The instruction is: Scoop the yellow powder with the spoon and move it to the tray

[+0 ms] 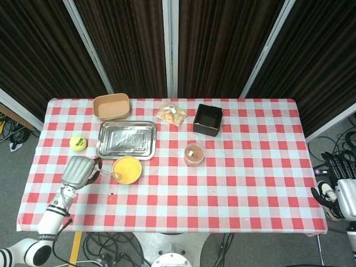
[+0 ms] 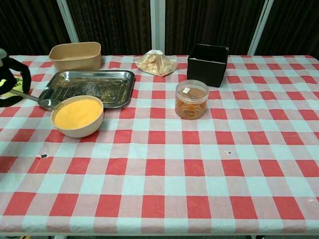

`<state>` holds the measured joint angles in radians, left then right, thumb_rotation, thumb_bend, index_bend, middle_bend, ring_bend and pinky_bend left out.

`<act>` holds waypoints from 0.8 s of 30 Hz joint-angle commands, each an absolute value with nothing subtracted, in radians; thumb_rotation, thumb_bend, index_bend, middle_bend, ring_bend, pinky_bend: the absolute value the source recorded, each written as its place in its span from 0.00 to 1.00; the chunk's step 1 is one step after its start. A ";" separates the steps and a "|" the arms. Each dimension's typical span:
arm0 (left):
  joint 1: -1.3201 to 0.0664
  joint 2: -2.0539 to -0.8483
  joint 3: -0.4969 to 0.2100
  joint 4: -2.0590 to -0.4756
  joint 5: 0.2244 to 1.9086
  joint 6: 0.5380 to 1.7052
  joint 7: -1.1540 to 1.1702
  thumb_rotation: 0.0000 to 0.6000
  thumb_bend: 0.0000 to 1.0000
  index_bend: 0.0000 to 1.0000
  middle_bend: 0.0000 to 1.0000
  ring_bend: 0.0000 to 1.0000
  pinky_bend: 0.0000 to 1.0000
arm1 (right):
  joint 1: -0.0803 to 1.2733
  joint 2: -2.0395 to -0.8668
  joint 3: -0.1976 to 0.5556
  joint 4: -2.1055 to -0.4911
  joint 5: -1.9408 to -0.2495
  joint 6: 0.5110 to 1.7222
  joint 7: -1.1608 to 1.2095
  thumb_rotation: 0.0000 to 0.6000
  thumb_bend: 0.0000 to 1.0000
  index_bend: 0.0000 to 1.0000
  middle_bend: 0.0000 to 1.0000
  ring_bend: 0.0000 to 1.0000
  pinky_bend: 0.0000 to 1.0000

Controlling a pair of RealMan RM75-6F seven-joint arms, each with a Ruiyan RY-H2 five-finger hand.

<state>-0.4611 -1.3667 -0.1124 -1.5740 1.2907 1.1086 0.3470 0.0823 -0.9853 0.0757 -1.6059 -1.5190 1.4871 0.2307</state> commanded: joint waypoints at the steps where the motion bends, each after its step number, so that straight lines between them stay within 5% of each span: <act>1: -0.508 -1.407 -0.138 -1.526 1.254 1.057 0.377 1.00 0.41 0.63 0.91 0.93 1.00 | 0.081 -0.983 0.075 -1.610 -1.519 1.488 0.228 1.00 0.24 0.00 0.07 0.00 0.00; 9: -0.556 -1.470 -0.146 -1.461 1.191 1.014 0.438 1.00 0.41 0.60 0.91 0.93 1.00 | 0.076 -0.984 0.072 -1.612 -1.512 1.485 0.227 1.00 0.24 0.00 0.06 0.00 0.00; 18: -0.576 -1.472 -0.131 -1.469 1.159 0.994 0.468 1.00 0.41 0.40 0.90 0.93 1.00 | 0.077 -0.990 0.071 -1.608 -1.512 1.480 0.234 1.00 0.24 0.00 0.07 0.00 0.00; 24: -0.590 -1.452 -0.123 -1.477 1.160 0.975 0.459 1.00 0.41 0.43 0.90 0.93 1.00 | 0.076 -0.993 0.070 -1.602 -1.512 1.479 0.240 1.00 0.24 0.00 0.07 0.00 0.00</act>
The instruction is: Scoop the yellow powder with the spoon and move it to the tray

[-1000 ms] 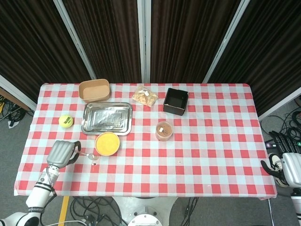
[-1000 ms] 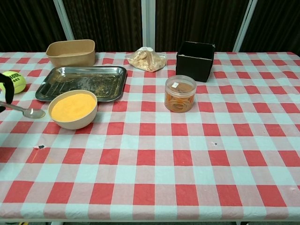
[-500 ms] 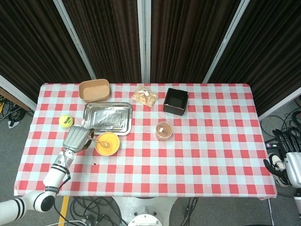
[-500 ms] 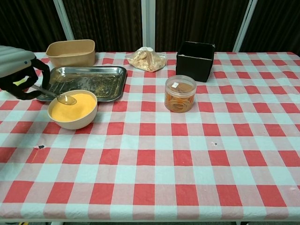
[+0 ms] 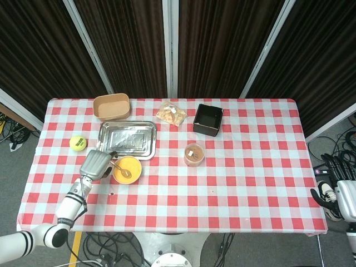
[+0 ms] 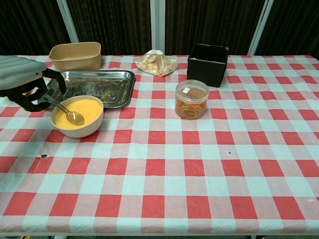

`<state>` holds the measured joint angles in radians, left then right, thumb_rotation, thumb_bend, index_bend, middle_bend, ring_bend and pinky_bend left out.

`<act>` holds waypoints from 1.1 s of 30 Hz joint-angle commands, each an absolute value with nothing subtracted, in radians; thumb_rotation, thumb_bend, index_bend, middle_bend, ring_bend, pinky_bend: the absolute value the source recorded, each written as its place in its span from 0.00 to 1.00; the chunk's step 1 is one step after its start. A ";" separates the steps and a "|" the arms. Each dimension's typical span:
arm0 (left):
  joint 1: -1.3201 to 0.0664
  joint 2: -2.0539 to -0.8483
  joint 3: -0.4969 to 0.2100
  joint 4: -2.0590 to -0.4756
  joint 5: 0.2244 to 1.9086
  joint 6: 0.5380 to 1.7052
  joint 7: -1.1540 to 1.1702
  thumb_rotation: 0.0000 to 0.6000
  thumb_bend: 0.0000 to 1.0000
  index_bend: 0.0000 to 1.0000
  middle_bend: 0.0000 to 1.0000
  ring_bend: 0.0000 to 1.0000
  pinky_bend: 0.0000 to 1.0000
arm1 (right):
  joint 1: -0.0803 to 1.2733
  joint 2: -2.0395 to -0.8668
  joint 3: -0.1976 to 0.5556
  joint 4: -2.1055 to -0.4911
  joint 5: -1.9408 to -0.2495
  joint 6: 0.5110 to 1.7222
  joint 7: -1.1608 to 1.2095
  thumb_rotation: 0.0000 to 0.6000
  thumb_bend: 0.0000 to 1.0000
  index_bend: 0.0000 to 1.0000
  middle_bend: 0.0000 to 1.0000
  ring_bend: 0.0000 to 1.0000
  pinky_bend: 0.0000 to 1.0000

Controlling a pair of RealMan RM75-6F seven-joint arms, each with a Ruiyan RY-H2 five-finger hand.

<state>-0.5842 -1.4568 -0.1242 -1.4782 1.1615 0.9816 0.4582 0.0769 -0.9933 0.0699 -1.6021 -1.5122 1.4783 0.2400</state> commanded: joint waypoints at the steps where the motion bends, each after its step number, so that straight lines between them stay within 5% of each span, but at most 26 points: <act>1: -0.597 -1.446 -0.124 -1.475 1.159 0.967 0.459 1.00 0.41 0.45 0.90 0.93 1.00 | 0.075 -0.992 0.070 -1.601 -1.513 1.482 0.240 1.00 0.24 0.00 0.07 0.00 0.00; 12: -0.666 -1.418 -0.107 -1.454 1.140 0.854 0.463 1.00 0.41 0.49 0.90 0.93 1.00 | 0.066 -0.989 0.070 -1.607 -1.514 1.496 0.237 1.00 0.24 0.00 0.07 0.00 0.00; 33: -0.704 -1.421 -0.090 -1.426 1.095 0.847 0.465 1.00 0.35 0.54 0.91 0.93 1.00 | 0.062 -0.988 0.071 -1.607 -1.508 1.495 0.236 1.00 0.24 0.00 0.07 0.00 0.00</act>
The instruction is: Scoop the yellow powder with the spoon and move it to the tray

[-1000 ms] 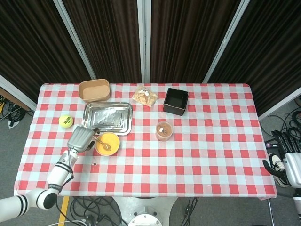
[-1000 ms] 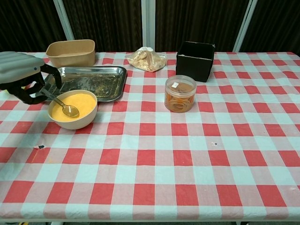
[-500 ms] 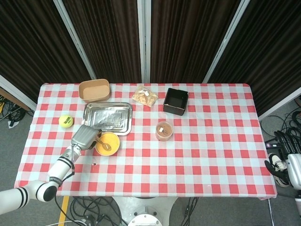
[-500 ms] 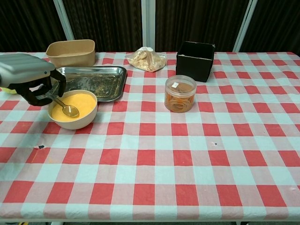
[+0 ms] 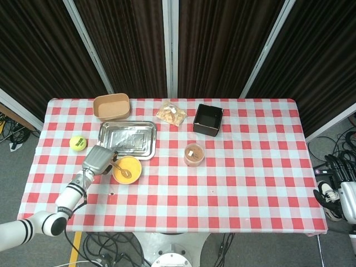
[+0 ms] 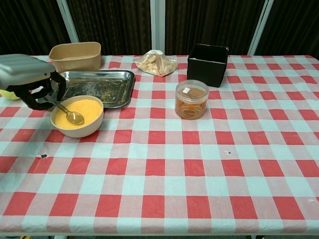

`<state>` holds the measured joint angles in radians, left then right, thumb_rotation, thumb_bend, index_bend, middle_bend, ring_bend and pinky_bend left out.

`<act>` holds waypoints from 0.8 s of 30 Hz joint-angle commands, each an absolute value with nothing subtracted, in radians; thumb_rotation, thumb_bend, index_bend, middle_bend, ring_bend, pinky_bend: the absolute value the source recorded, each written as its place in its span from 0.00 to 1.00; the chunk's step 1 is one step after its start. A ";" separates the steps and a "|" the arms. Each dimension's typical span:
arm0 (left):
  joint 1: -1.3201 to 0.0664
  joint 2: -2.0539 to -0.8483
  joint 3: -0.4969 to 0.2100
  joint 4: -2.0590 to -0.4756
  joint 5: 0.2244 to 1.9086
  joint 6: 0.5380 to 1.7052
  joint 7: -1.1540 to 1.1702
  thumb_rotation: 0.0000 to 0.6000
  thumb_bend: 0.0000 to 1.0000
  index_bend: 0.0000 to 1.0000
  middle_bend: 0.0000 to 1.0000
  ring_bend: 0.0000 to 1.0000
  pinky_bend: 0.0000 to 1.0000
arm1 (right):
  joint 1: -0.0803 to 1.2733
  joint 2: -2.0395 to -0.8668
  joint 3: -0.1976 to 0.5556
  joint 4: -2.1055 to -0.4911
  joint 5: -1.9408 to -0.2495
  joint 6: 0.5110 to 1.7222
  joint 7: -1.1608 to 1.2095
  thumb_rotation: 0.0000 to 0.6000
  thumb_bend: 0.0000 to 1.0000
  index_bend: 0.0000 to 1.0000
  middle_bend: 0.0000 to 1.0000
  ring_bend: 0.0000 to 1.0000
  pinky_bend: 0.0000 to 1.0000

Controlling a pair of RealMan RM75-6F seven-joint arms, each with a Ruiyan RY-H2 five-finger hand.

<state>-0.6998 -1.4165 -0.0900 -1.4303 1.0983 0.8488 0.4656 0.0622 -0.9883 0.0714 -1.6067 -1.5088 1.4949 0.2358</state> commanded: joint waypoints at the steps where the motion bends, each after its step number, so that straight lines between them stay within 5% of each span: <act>1: -0.705 -1.422 -0.089 -1.424 1.093 0.846 0.466 1.00 0.35 0.54 0.91 0.93 1.00 | 0.061 -0.988 0.071 -1.606 -1.508 1.495 0.236 1.00 0.24 0.00 0.07 0.00 0.00; 24: -0.726 -1.429 -0.073 -1.408 1.057 0.844 0.467 1.00 0.35 0.59 0.91 0.93 1.00 | 0.051 -0.987 0.071 -1.608 -1.505 1.503 0.236 1.00 0.24 0.00 0.07 0.00 0.00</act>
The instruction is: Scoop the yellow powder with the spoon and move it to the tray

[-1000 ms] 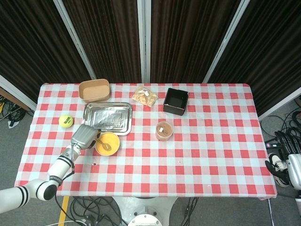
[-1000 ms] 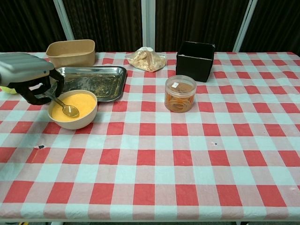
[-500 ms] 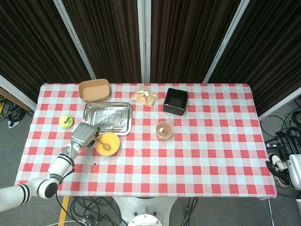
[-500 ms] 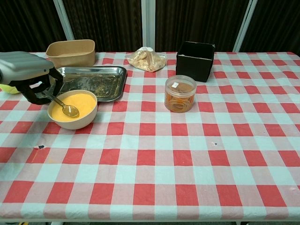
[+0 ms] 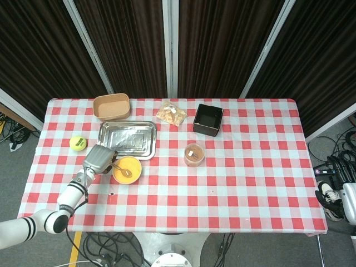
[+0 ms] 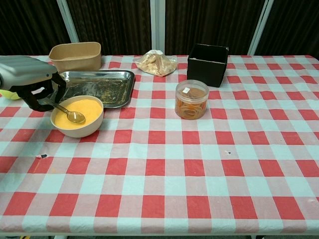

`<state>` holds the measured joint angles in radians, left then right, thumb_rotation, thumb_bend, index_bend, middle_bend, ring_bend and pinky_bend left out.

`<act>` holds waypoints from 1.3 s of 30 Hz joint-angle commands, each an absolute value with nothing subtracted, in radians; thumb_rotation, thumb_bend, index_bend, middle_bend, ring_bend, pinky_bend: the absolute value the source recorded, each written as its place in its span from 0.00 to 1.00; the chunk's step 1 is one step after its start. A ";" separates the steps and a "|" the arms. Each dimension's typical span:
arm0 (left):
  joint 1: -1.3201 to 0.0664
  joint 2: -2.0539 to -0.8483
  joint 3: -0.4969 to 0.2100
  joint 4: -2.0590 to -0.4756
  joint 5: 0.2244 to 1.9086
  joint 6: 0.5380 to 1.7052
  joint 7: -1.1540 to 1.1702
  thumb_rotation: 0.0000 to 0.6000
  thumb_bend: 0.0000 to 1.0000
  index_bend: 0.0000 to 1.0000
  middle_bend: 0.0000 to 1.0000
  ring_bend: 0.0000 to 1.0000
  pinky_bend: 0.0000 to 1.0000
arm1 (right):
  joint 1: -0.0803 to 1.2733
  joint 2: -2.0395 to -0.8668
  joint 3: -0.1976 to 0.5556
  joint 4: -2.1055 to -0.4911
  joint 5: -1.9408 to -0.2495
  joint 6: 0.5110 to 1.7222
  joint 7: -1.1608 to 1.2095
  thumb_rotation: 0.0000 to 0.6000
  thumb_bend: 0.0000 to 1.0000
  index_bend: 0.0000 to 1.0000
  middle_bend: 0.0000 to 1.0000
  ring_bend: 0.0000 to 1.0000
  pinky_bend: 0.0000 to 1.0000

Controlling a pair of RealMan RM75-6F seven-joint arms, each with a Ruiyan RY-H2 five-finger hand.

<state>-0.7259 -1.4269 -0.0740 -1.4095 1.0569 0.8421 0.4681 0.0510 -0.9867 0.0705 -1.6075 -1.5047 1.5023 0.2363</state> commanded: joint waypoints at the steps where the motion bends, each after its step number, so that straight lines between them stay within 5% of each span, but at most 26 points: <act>1: -0.726 -1.430 -0.074 -1.406 1.058 0.846 0.465 1.00 0.35 0.59 0.91 0.93 1.00 | 0.050 -0.987 0.071 -1.608 -1.505 1.503 0.236 1.00 0.24 0.00 0.07 0.00 0.00; 10: -0.727 -1.417 -0.070 -1.418 1.061 0.867 0.476 1.00 0.36 0.62 0.92 0.93 1.00 | 0.052 -0.985 0.072 -1.612 -1.507 1.501 0.233 1.00 0.24 0.00 0.07 0.00 0.00; 25: -0.787 -1.376 -0.072 -1.550 0.985 0.985 0.846 1.00 0.43 0.65 0.92 0.93 1.00 | 0.049 -0.986 0.068 -1.606 -1.515 1.506 0.240 1.00 0.24 0.00 0.07 0.00 0.00; 39: -0.823 -1.516 -0.045 -1.515 0.881 1.205 1.193 1.00 0.43 0.65 0.93 0.94 1.00 | 0.051 -0.987 0.069 -1.598 -1.513 1.500 0.248 1.00 0.24 0.00 0.07 0.00 0.00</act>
<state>-0.8226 -1.4886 -0.0568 -1.5326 0.8832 1.1749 1.1654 0.0504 -0.9869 0.0687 -1.5982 -1.5133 1.5001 0.2479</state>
